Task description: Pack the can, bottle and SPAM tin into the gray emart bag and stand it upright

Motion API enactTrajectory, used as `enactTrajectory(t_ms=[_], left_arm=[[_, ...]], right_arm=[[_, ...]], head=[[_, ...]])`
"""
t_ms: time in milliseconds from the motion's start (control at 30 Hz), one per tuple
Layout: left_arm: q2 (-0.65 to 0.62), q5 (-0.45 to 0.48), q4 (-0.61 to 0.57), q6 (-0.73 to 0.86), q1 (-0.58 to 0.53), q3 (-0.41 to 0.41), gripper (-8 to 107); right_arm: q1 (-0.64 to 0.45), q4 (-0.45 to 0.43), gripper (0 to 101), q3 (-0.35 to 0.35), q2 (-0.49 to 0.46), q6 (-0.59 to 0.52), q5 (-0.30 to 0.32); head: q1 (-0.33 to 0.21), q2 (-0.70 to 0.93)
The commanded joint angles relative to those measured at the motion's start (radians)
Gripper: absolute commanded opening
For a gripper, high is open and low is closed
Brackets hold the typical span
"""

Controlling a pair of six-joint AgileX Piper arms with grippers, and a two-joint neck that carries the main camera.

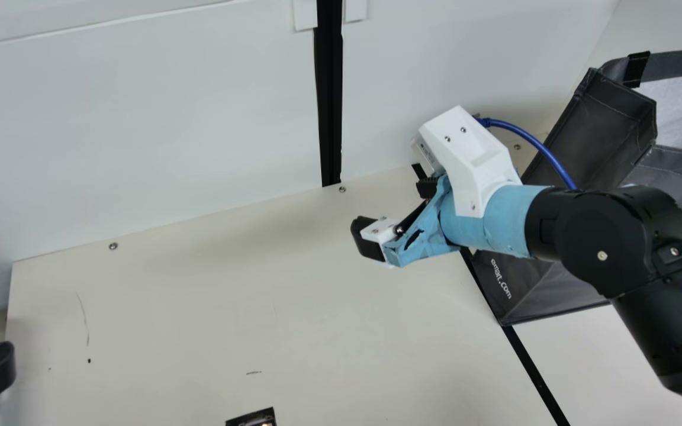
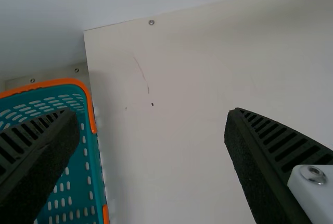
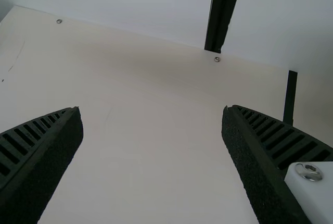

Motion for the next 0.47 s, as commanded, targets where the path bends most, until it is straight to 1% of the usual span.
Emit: enactTrajectory(t_ms=[0, 433], left_arm=[[0.0, 0.0, 0.0, 0.0, 0.0, 0.0, 90], [0.0, 0.0, 0.0, 0.0, 0.0, 0.0, 90]], right_arm=[[0.0, 0.0, 95, 0.0, 0.0, 0.0, 0.0], [0.0, 0.0, 95, 0.0, 0.0, 0.0, 0.0]], head=[[-0.023, -0.002], [-0.023, -0.002]])
